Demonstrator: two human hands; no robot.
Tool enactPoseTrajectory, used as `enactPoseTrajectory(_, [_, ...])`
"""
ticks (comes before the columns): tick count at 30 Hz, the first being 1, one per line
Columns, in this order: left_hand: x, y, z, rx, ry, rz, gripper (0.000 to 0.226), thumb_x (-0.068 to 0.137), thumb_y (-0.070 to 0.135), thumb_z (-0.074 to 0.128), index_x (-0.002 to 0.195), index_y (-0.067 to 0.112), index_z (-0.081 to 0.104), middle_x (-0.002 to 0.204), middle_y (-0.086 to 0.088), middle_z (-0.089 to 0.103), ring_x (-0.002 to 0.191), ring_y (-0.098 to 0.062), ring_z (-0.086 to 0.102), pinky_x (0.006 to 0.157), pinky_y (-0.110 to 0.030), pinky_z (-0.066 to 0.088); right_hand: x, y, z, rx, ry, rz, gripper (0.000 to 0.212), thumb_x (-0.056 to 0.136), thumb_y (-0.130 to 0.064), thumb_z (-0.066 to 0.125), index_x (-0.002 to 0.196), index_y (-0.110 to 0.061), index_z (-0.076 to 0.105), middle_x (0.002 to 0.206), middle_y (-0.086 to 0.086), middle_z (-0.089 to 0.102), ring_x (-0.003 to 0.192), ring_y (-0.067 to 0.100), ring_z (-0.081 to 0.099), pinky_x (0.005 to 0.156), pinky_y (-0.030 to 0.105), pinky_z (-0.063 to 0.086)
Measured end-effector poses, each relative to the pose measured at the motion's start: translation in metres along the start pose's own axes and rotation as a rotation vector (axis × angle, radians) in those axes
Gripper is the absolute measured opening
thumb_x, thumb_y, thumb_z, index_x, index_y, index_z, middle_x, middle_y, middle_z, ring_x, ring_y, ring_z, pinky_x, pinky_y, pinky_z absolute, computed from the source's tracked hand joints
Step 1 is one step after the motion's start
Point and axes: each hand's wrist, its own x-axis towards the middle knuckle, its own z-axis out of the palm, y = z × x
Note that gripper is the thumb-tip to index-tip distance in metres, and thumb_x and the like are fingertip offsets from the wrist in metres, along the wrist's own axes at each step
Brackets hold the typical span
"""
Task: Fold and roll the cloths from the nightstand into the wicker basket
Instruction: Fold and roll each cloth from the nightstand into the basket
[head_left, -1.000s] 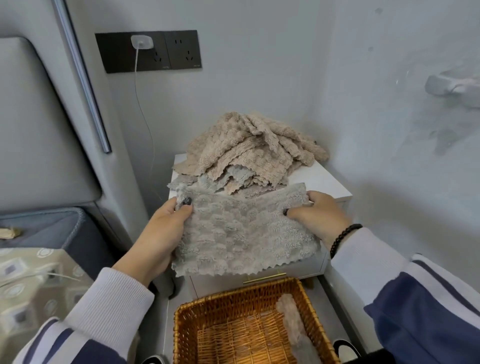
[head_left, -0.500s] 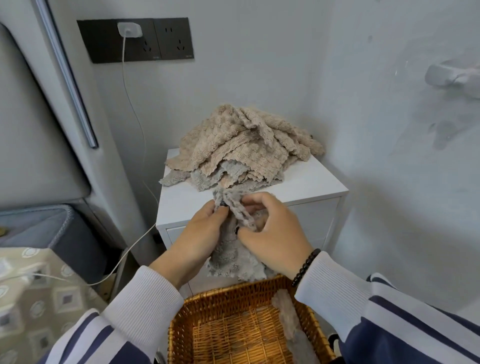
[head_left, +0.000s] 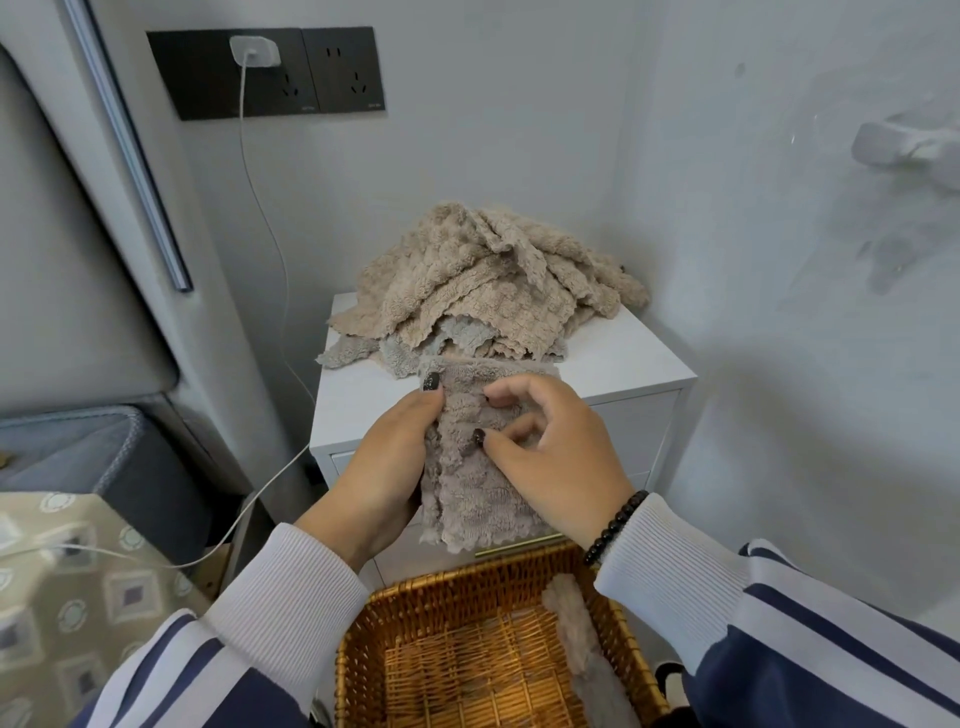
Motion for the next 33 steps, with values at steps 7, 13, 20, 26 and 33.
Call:
enactPoseTrajectory(7, [-0.007,-0.002,0.005,0.133,-0.066,0.096,0.025,0.096,0.019,0.052,0.117,0.006,0.057,0.078,0.001,0.074,0.064,-0.007,0.070,0.054,-0.017,0.053,0.001,0.007,0.001,0.086,0.026,0.028,0.033,0.083,-0.005,0.068,0.095,-0.035,0.061,0.103,-0.012,0.061,0.073,0.004,0.064,0.068,0.014,0.050])
enactPoseTrajectory(13, [-0.006,0.004,-0.003,0.016,0.107,0.054,0.024,0.097,0.015,0.052,0.120,0.010,0.058,0.103,-0.011,0.073,0.090,-0.026,0.072,0.076,-0.038,0.059,0.010,0.012,-0.013,0.192,0.208,0.236,0.041,0.078,-0.013,0.072,0.112,-0.028,0.054,0.112,-0.012,0.056,0.091,0.004,0.060,0.079,0.027,0.054])
enactPoseTrajectory(20, [-0.009,0.007,-0.006,-0.083,0.132,0.001,0.027,0.097,0.027,0.052,0.116,0.011,0.062,0.098,-0.009,0.075,0.086,-0.026,0.073,0.067,-0.036,0.060,0.006,0.015,-0.018,0.713,-0.215,0.524,0.012,0.082,-0.010,0.071,0.093,-0.009,0.067,0.082,0.003,0.074,0.073,0.014,0.071,0.063,0.029,0.059])
enactPoseTrajectory(26, [-0.007,0.010,-0.023,0.100,0.062,0.079,0.045,0.071,0.024,0.078,0.113,0.016,0.064,0.103,-0.011,0.073,0.089,-0.025,0.072,0.082,-0.041,0.057,0.008,0.017,-0.032,0.271,-0.262,0.376,0.028,0.077,-0.021,0.079,0.101,-0.021,0.066,0.097,-0.001,0.074,0.091,0.018,0.071,0.089,0.038,0.055])
enactPoseTrajectory(33, [-0.015,0.004,-0.031,0.537,-0.203,-0.017,0.048,0.068,0.033,0.085,0.111,0.020,0.066,0.102,-0.001,0.074,0.089,-0.020,0.072,0.083,-0.041,0.058,0.003,0.013,-0.042,-0.043,-0.474,0.307,0.044,0.073,-0.035,0.080,0.112,-0.025,0.063,0.113,-0.007,0.068,0.104,0.012,0.064,0.097,0.037,0.050])
